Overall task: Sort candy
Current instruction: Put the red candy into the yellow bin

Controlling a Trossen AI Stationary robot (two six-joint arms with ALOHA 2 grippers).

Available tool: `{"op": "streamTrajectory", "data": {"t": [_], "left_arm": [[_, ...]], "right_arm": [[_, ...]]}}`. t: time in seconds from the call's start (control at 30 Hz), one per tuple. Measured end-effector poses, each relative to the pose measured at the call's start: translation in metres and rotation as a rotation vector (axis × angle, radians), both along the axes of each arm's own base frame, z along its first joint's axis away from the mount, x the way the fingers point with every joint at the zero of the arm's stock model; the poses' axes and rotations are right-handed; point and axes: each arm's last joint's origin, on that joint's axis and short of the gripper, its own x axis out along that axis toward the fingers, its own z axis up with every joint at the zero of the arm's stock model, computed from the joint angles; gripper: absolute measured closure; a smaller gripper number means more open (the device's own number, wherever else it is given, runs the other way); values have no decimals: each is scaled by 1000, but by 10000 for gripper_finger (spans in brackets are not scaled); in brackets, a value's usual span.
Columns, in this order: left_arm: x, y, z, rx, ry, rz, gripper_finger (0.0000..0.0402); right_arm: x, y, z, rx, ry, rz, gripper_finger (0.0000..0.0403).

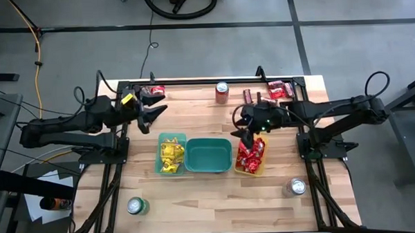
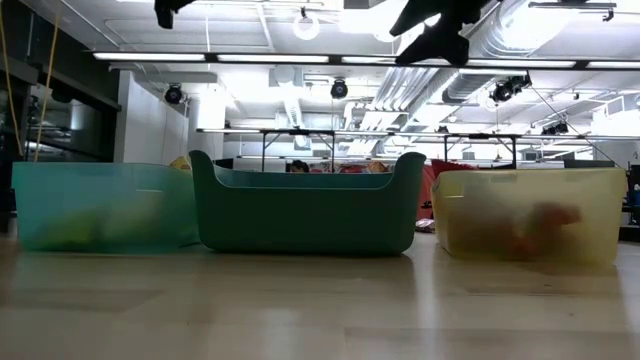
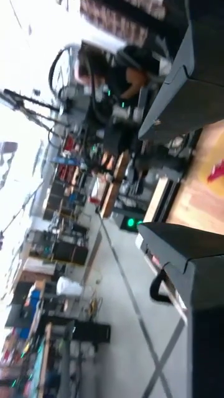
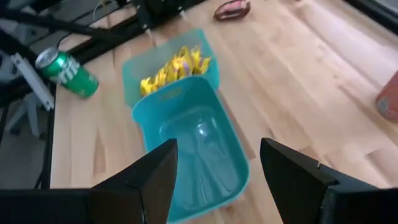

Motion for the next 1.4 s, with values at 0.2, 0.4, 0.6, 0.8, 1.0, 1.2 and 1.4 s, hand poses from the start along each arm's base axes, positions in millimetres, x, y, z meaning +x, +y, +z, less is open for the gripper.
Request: {"op": "streamTrajectory", "data": {"t": [0.2,0.4,0.6,0.8,1.0,1.2,1.4], "left_arm": [[1,-2,-3,-77,9,-74,188],[2,-2,-7,-145,31,-84,188],[3,-2,-8,-146,38,-82,188],[3,-2,-7,-154,35,-82,188],[3,-2,-7,-173,29,-83,188],[2,-2,-7,-172,28,-83,188],[2,-2,-7,-172,27,-82,188]], "right_arm": [[0,-11,0,8,-7,-49,178],[-12,-32,-3,50,71,-245,178],[-49,-65,-23,40,302,-625,178],[-75,-92,-73,148,408,-884,178],[-100,-123,-117,244,267,-1329,178],[-125,-145,-139,417,33,-1727,178],[-129,-168,-150,486,-38,-1803,179]]}}
